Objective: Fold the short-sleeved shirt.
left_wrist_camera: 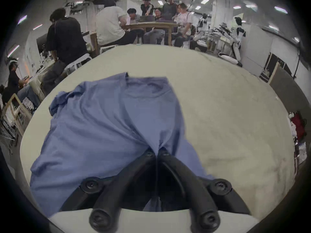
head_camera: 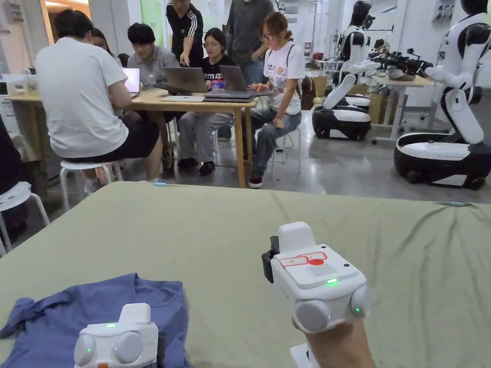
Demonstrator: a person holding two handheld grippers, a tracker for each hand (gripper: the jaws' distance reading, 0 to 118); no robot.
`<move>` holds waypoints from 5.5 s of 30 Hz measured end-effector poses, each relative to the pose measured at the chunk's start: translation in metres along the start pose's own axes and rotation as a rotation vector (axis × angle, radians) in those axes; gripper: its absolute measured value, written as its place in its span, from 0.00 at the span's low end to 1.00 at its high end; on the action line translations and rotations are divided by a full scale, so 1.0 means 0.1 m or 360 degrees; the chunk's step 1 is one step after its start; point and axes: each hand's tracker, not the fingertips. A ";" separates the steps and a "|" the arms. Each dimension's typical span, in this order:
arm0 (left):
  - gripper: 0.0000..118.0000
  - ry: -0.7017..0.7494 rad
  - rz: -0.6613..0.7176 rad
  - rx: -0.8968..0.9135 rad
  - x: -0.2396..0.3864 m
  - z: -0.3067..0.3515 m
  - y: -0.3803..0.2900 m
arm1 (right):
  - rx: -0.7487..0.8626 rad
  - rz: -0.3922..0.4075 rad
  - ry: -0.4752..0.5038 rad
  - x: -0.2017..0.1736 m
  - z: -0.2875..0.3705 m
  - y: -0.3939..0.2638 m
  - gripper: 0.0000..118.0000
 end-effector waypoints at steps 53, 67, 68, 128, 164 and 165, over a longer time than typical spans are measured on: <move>0.88 -0.0784 -0.0587 0.0433 3.35 1.41 0.21 | -0.0027 -0.0277 -0.0800 2.89 2.44 -0.52 0.00; 0.00 -0.0117 -0.0337 0.0068 1.40 1.34 0.25 | -0.0015 -0.0214 -0.0600 2.32 1.93 -0.34 0.00; 0.00 -0.0108 -0.0340 0.0054 1.48 1.31 0.24 | -0.0025 -0.0208 -0.0604 2.38 1.88 -0.37 0.00; 0.00 -0.0196 -0.0290 -0.0361 2.19 -0.15 0.41 | -0.0814 -0.0511 -0.0854 3.93 1.74 -2.10 0.55; 0.00 0.0069 -0.0522 0.0216 1.80 0.95 1.49 | -0.0442 -0.0246 -0.0763 3.76 1.80 -0.60 0.04; 0.00 0.0071 -0.0502 0.0245 1.76 1.01 1.56 | -0.0419 -0.0242 -0.0758 3.77 1.80 -0.50 0.04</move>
